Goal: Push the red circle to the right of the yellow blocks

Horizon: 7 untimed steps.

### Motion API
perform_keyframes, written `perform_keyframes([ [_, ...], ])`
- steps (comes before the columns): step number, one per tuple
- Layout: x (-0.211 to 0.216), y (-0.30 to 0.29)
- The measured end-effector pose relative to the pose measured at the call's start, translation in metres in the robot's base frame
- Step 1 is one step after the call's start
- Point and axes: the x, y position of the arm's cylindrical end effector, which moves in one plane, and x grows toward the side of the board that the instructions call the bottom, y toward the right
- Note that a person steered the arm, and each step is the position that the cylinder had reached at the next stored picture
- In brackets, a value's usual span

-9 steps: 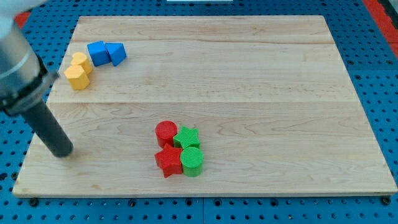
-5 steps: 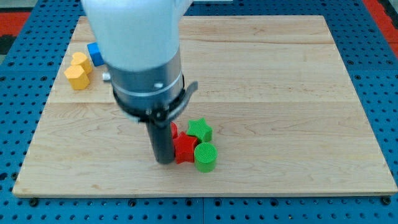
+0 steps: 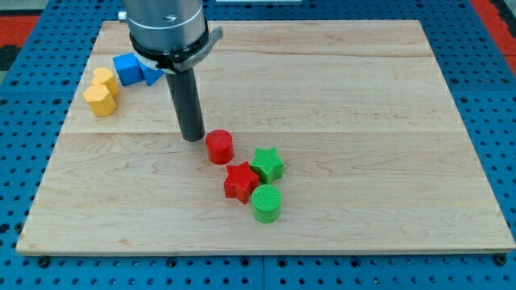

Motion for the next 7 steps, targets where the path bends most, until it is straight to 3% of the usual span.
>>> perform_keyframes([
  [2, 0.049, 0.053],
  [4, -0.039, 0.049],
  [6, -0.038, 0.066],
  [7, -0.065, 0.054],
])
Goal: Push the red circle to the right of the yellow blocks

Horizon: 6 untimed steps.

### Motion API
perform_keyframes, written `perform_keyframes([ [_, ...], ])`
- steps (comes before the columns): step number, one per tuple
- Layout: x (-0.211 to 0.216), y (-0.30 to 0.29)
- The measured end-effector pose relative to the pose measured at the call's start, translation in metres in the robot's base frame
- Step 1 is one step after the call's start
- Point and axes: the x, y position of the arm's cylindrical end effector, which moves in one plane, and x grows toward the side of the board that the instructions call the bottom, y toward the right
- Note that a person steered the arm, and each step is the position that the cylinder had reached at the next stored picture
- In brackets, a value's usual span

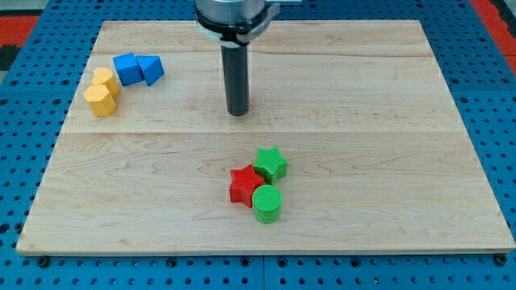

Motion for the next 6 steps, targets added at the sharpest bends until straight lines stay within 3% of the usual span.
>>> perform_keyframes([
  [1, -0.013, -0.062],
  [2, 0.003, -0.047],
  [3, 0.011, 0.013],
  [4, -0.009, 0.055],
  [5, -0.035, 0.039],
  [6, -0.030, -0.027],
])
